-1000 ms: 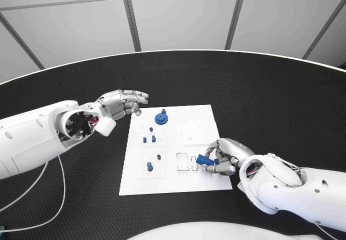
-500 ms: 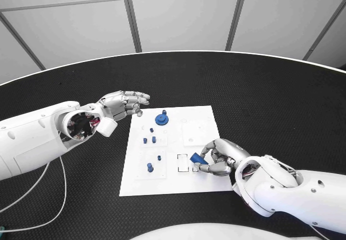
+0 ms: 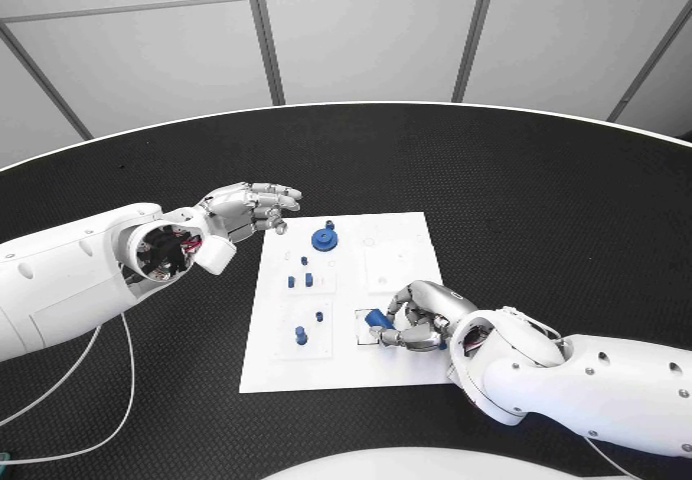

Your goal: Assemble the parts on the task board

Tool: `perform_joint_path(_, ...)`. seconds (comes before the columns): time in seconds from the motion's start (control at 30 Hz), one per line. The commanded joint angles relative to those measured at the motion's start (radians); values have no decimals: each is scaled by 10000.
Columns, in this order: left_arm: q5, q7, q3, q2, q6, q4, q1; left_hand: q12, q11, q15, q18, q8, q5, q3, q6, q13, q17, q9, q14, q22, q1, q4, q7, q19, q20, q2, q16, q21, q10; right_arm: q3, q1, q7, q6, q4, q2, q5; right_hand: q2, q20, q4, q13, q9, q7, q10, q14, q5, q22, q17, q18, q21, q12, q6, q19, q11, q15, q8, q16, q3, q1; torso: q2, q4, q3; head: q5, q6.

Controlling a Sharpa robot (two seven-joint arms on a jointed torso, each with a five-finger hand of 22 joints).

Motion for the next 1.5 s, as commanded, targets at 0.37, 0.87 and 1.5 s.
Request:
perform_joint_path(0.37, 0, -8, 0, -16, -23, 24, 1, -45, 41, -19, 97, -38, 0, -45, 54, -13, -20, 11, -82, -15, -5, 13, -4, -77, 20, 85, -56, -44, 10, 11, 3, -55, 112, -425, 387, 5, -12, -98, -5, 1649, 490, -724, 507, 978, -196, 2474, 2410, -185, 40, 140, 867, 960, -145, -135, 245, 50, 48, -369, 2, -9, 13, 49, -18)
perform_joint_path(0.87, 0, -40, 1, -43, -27, 47, 3, -44, 37, -22, 99, -39, 5, -35, 57, -14, -22, 12, -85, -17, 17, 4, -6, -75, 18, 99, -56, -45, 14, 16, 6, -96, 75, -495, 470, 4, 44, -145, 12, 1686, 883, -766, 512, 965, -1968, 2453, 2352, -170, -35, 84, 742, 944, -179, -175, 530, 24, -960, -1325, 2, -24, 15, 79, -48)
perform_joint_path(1.5, 0, -45, 1, -63, -44, 65, 4, -44, 37, -22, 99, -39, 5, -35, 57, -14, -22, 12, -85, -17, 17, 4, -6, -75, 18, 99, -56, -45, 14, 17, 8, -21, -40, -402, 469, 4, 746, -105, 29, 1554, 1115, -719, 401, 935, -2945, 2381, 2206, -118, -307, -202, 537, 894, -134, -133, 640, -47, -3333, -1313, -5, -23, 18, 92, -67)
